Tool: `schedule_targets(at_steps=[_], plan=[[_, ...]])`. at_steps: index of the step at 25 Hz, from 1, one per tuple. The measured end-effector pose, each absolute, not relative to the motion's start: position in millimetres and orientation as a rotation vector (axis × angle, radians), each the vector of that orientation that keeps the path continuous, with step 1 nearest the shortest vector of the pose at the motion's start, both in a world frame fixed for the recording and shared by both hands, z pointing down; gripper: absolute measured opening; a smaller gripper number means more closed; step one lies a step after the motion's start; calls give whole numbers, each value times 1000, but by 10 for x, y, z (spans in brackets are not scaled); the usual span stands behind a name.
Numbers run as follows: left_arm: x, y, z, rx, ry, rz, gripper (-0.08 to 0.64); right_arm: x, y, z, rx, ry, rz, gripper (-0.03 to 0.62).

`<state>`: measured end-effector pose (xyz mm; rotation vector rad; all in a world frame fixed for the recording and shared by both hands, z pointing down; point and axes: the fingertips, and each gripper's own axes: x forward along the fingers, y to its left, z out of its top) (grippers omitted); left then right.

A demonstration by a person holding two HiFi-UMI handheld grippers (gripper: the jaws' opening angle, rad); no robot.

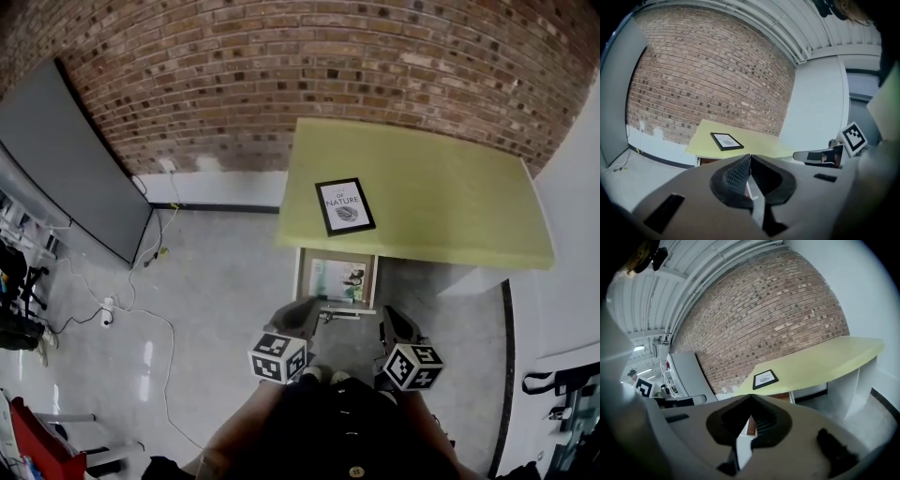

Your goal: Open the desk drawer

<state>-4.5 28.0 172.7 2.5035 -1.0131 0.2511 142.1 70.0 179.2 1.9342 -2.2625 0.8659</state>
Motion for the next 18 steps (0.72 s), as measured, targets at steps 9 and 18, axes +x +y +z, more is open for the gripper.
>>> schedule_targets(at_steps=[9, 18], plan=[[-70, 432, 1810, 2491, -1010, 292, 12, 1340, 786, 1862, 1924, -2250, 881, 12], [-159, 436, 1879, 2463, -1036, 304, 12, 1336, 826, 1878, 1936, -2240, 893, 12]])
